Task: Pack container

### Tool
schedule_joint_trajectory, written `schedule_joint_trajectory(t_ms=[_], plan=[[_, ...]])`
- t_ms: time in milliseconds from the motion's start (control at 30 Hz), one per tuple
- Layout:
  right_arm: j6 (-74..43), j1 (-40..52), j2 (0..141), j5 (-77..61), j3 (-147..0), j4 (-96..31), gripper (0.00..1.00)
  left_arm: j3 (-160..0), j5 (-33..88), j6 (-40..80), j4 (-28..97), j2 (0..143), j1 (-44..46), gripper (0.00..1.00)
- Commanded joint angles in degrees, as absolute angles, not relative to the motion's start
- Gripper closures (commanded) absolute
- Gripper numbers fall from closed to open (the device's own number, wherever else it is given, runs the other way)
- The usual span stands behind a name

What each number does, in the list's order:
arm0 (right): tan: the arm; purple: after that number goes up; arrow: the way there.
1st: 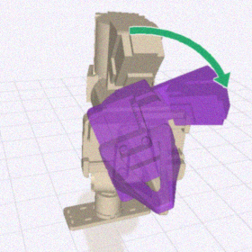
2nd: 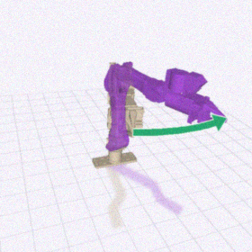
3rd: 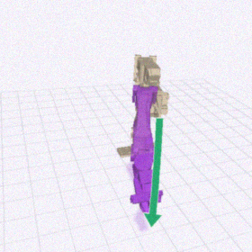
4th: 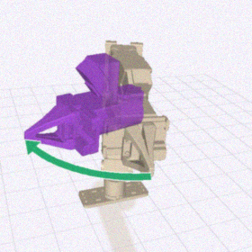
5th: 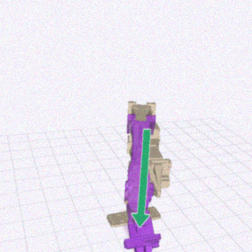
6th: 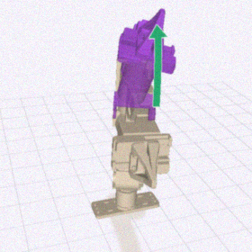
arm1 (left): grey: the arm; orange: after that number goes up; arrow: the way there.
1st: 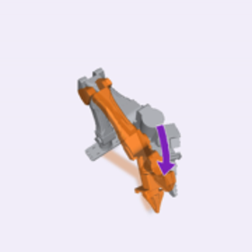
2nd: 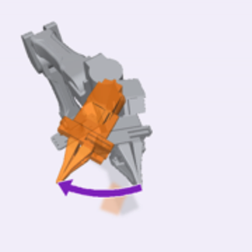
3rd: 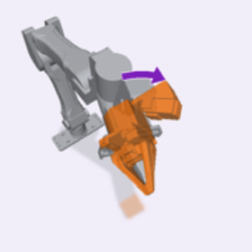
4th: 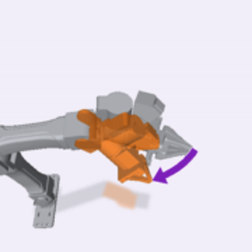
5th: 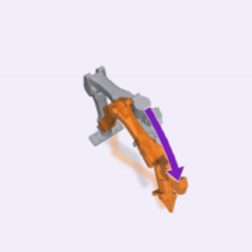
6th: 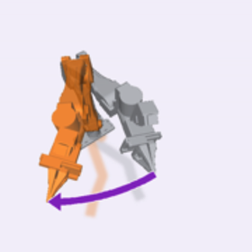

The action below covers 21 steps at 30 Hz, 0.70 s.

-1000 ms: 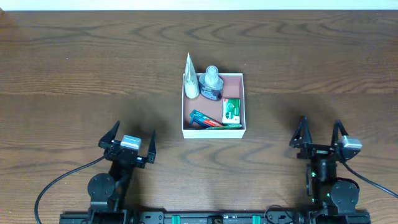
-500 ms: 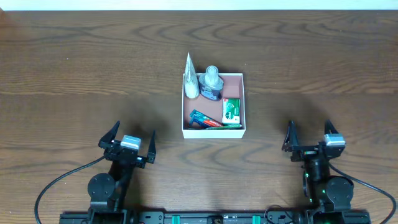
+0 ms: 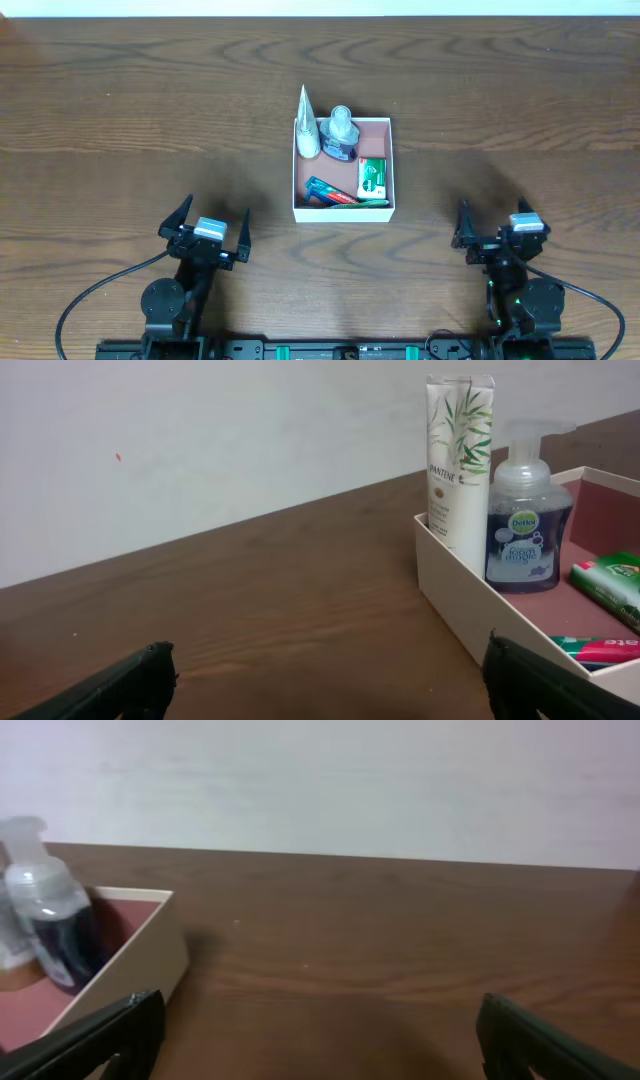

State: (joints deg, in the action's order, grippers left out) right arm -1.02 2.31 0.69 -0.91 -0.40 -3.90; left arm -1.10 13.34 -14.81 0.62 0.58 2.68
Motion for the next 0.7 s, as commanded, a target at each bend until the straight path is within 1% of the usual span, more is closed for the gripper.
schedule_joint_trajectory(t_ms=[0,267,667], plan=[[0.1,0.8,0.3,-0.8,-0.3,-4.1,0.01,-0.2,14.2,-14.3,2.8,0.3,2.4,0.02],[3.0,-0.5,0.3,0.2,-0.3,-4.3,0.01,-0.2,14.2,-14.3,2.8,0.2,2.4,0.02],[3.1,-0.5,0.3,-0.2,-0.3,-4.2,0.01,-0.2,14.2,-14.3,2.8,0.3,2.4,0.02]])
